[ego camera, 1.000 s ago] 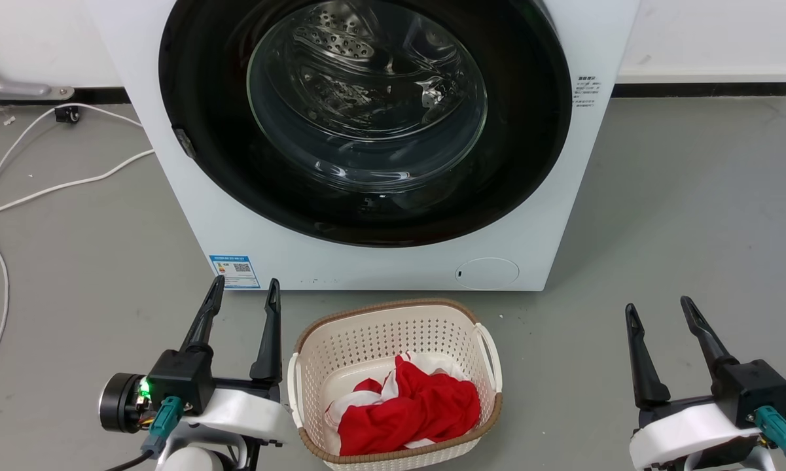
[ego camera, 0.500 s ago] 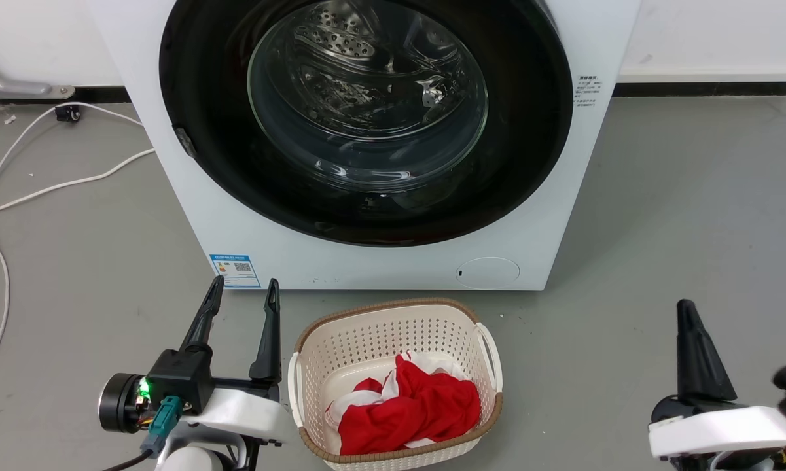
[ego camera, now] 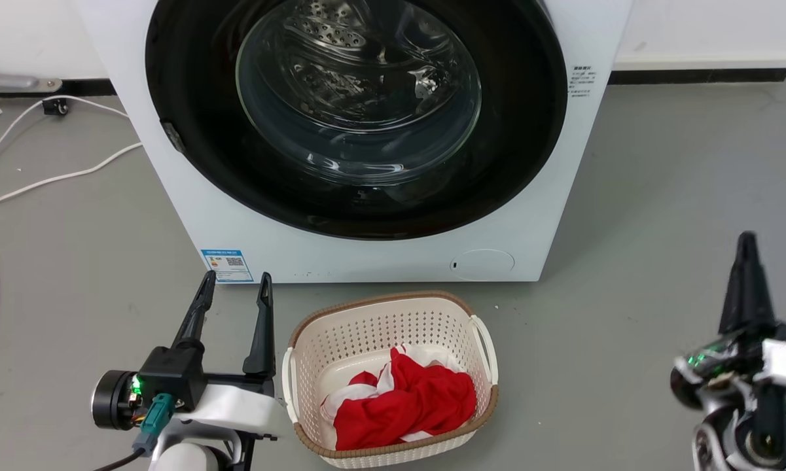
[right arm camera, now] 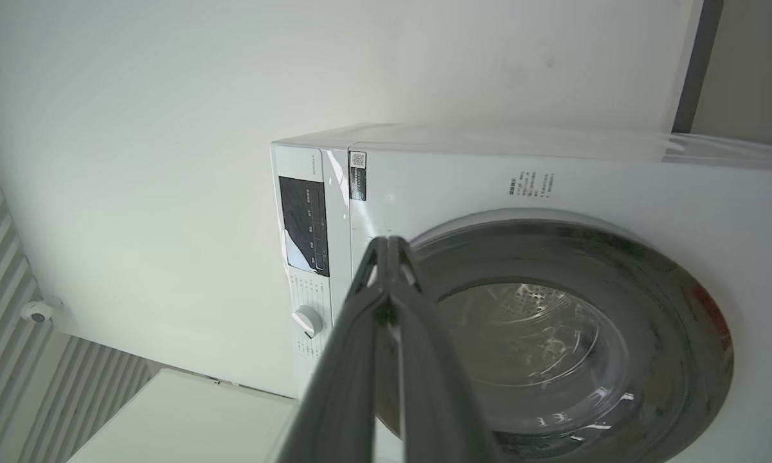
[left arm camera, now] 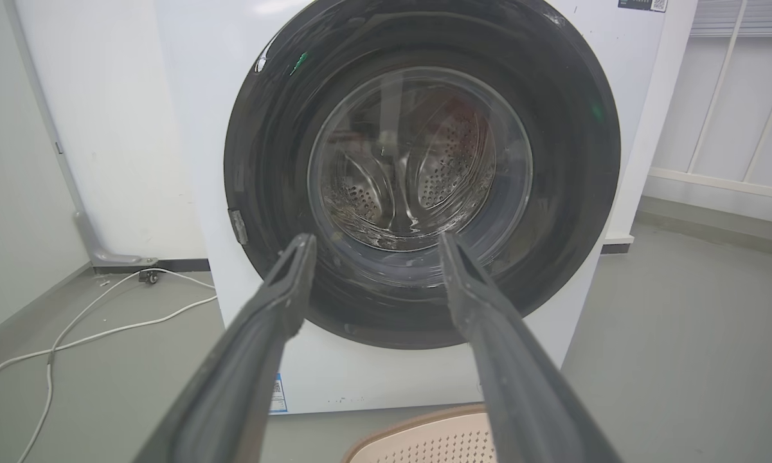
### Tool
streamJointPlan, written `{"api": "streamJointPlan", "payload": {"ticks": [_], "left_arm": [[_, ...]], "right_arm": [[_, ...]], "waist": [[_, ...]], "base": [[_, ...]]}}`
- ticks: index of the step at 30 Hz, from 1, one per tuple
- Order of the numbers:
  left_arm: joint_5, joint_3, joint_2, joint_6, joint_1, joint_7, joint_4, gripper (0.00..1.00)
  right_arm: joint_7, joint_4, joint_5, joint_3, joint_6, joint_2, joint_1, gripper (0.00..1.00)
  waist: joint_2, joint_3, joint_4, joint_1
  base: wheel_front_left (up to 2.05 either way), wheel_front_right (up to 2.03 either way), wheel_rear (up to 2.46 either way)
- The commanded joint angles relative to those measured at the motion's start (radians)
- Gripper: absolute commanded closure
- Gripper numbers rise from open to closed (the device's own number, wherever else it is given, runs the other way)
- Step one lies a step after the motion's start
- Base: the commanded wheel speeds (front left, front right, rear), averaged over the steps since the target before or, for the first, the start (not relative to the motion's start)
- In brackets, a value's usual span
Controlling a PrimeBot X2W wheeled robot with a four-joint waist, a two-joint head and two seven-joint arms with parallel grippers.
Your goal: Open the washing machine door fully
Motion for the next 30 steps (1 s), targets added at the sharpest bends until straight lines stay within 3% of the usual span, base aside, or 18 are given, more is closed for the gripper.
{"api": "streamJointPlan", "payload": {"ticks": [1,6,11,17,23,30], "left_arm": [[-0.002,0.003,0.001,0.003,-0.014,-0.003,-0.007,0.0],[-0.004,0.005,0.001,0.005,-0.029,-0.002,-0.017,0.0],[-0.003,0.007,0.001,0.001,-0.054,-0.002,-0.03,0.0],[0.004,0.011,0.001,-0.007,-0.092,-0.003,-0.048,0.0],[0.007,0.009,0.001,-0.011,-0.121,-0.003,-0.06,0.0],[0.004,-0.001,0.001,-0.012,-0.158,-0.003,-0.081,0.0]], "right_arm": [[0.008,0.003,0.043,-0.026,0.0,-0.009,-0.05,1.0],[0.049,0.08,0.144,-0.079,0.0,-0.066,-0.187,1.0],[0.095,0.236,0.186,-0.072,0.0,-0.173,-0.381,1.0],[0.191,0.428,0.166,0.028,0.0,-0.305,-0.643,1.0],[0.311,0.614,0.136,0.143,0.0,-0.387,-0.866,1.0],[0.484,0.851,0.047,0.316,0.0,-0.389,-1.163,1.0]], "waist": [[0.0,0.011,-0.004,0.0],[0.0,0.04,-0.004,0.0],[0.0,0.09,0.002,0.0],[0.0,0.16,0.009,0.0],[0.0,0.211,0.013,0.0],[0.0,0.275,0.016,0.0]], "base": [[0.0,0.0,0.0],[0.0,0.0,0.0],[0.0,0.0,0.0],[0.0,0.0,0.0],[0.0,0.0,0.0],[0.0,0.0,0.0]]}}
